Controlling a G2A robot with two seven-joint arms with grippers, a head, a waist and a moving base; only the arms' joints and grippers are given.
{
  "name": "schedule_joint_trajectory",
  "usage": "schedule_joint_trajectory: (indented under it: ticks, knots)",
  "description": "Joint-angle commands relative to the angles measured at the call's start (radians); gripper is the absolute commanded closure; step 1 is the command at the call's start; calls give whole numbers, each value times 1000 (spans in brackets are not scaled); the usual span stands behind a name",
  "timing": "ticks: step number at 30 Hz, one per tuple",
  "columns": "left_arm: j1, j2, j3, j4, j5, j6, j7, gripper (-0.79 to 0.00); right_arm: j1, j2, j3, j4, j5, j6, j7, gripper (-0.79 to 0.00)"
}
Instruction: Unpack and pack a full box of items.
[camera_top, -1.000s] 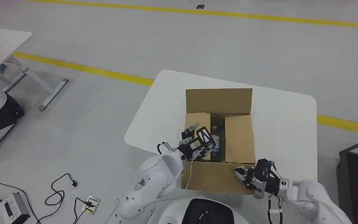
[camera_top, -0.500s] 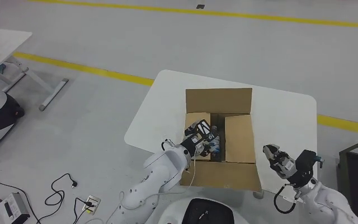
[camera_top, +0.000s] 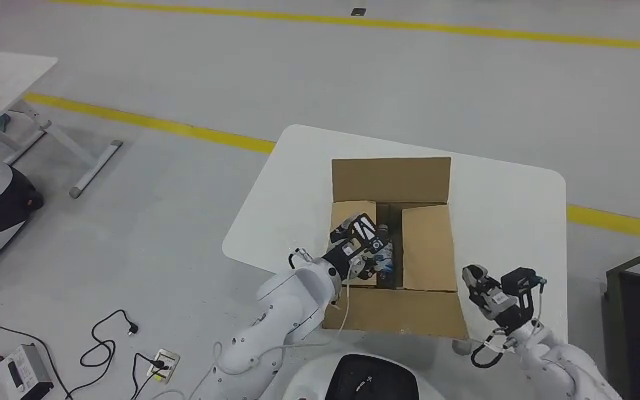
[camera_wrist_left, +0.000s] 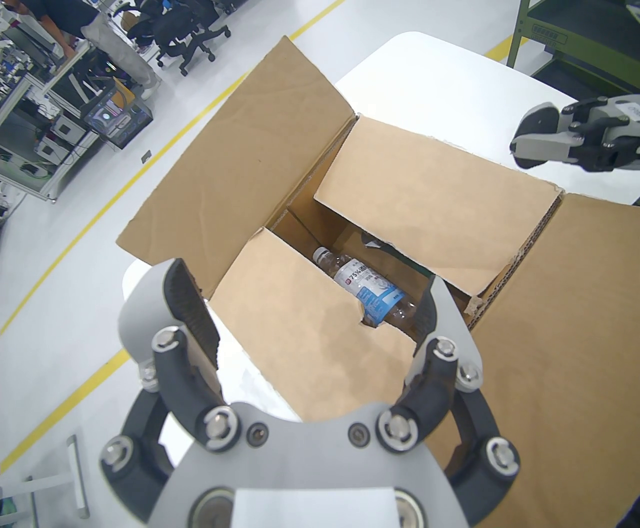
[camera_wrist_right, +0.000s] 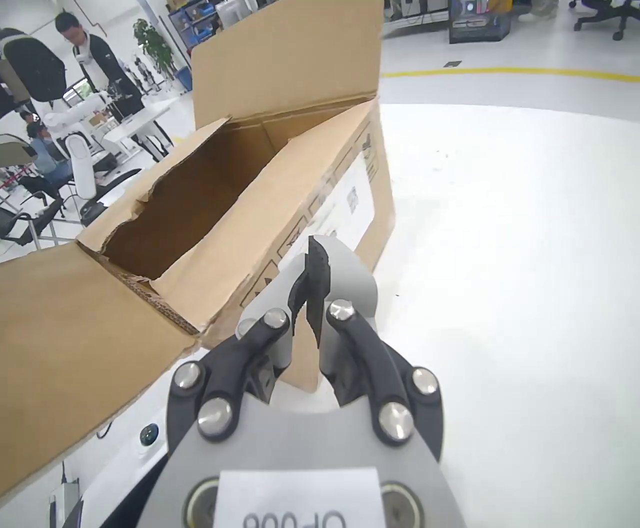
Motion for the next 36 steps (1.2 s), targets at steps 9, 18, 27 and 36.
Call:
schedule_joint_trajectory:
  ticks: [9, 18, 27, 36]
  knots:
    - [0, 0, 0, 0, 0, 0, 0, -785, 14, -27, -78, 14, -37, -43, -8, 0]
    - [-58, 1, 38, 83, 151, 47, -40, -785, -19, -24, -52, -26, -69, -49, -38, 0]
    - [-128, -9, 114, 238, 275, 77, -133, -785, -58, -7, 27, -50, -76, -49, -40, 0]
    - [-184, -8, 122, 372, 412, 107, -102, -785, -82, -7, 41, -69, -75, -57, -27, 0]
